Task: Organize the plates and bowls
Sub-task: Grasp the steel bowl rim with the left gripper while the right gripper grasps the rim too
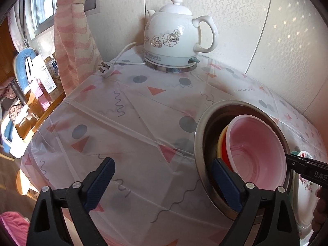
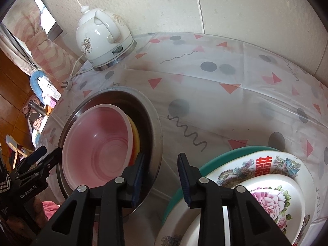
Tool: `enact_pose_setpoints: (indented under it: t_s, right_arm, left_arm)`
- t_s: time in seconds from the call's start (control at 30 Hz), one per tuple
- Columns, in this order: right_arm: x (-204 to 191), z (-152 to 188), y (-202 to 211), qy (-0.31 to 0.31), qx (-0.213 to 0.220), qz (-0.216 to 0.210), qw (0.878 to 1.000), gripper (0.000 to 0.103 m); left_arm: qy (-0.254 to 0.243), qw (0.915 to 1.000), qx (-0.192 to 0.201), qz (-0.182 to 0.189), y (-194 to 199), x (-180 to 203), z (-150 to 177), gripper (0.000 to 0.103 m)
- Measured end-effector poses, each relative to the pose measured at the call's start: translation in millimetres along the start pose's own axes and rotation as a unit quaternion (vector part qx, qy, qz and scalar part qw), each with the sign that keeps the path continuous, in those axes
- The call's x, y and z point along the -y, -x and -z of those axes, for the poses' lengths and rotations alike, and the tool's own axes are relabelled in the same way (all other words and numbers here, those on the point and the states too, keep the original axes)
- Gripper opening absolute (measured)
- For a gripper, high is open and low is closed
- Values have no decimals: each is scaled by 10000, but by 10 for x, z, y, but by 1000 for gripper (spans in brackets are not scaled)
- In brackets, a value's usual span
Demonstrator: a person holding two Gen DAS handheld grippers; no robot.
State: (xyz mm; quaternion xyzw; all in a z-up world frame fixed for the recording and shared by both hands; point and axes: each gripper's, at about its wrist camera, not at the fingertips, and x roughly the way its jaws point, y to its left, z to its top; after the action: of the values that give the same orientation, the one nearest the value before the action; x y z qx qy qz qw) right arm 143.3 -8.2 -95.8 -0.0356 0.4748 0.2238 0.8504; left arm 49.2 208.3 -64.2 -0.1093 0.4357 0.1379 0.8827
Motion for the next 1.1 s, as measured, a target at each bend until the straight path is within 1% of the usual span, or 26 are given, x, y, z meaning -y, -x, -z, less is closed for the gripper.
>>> enact_pose_setpoints:
  t_s: [0.03,0.17,0.27,0.37,0.43,0.5,0.53,0.67,0.8,0.87,0.9,0.93,0.97,1.0,1.07,1.1]
  right_arm:
    - [3,-2,1,-10,-1,-1,10000,34]
    - [7,-1,4,23,24,18,10000,34]
    - [6,-1,7,44,46,32,10000,34]
    - [-3,5,19,82,63,56,9999,34]
    - [-8,9,27,116,82,72,9999,34]
    - [-9,10,31,142,90,73,9998,34]
    - [-12,9,29,144,94,73,9998,34]
    - [-6,10,38,129,130,33,9998,31]
    - [-3,10,50,126,143,-35,9998,27]
    - [-8,11,51,142,143,-69,9998,25]
    - [-10,11,50,140,144,-81,9998,24]
    - [-8,11,47,131,142,-104,9998,24]
    - [-8,11,43,123,140,-123,9998,23]
    - [-9,13,43,121,141,-134,9997,22]
    - [-7,14,41,116,135,-152,9997,22]
    - [-10,15,42,123,137,-152,9997,22]
  left_arm:
    - [1,10000,48,-8,14,-6,-3,100]
    - [4,9998,211,-4,80,-4,-11,101]
    - [-10,9995,307,-122,117,7,-13,101]
    - [125,9993,239,-246,107,-57,-16,101]
    - [282,9994,69,-177,84,-125,-5,100]
    - [415,9990,14,-149,80,-180,13,100]
    - [453,9989,21,-147,84,-193,24,98]
    - [489,9988,-55,-7,78,-201,39,97]
    - [463,9988,-48,-134,78,-148,39,97]
    - [469,9987,-36,-184,83,-132,32,95]
    - [501,9987,-76,-114,78,-129,28,93]
    - [521,9986,-89,15,74,-129,23,86]
    - [505,9987,-76,44,77,-119,20,83]
    - [468,9989,-42,15,80,-104,20,83]
    - [369,9993,6,85,92,-69,17,74]
    - [344,9993,-5,141,98,-60,13,71]
